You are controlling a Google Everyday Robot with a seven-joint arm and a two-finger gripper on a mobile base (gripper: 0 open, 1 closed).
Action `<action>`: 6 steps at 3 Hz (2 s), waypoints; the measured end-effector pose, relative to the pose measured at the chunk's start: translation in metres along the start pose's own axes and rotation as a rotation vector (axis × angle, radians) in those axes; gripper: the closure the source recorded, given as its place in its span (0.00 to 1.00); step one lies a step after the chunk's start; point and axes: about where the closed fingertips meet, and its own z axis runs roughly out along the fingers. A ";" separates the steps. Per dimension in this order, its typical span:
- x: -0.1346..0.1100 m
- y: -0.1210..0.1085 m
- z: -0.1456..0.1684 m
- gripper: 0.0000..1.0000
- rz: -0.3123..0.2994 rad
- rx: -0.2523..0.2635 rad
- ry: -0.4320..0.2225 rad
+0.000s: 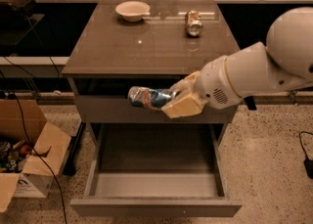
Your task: Place redbull can into middle drawer
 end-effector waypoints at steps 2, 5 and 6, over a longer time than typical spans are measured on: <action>0.119 0.000 0.073 1.00 0.203 -0.044 0.013; 0.194 -0.016 0.140 1.00 0.291 -0.068 0.041; 0.217 -0.010 0.187 1.00 0.334 -0.093 0.091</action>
Offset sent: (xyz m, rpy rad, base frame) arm -0.0033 -0.0406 -0.2030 0.0973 0.2397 -0.1464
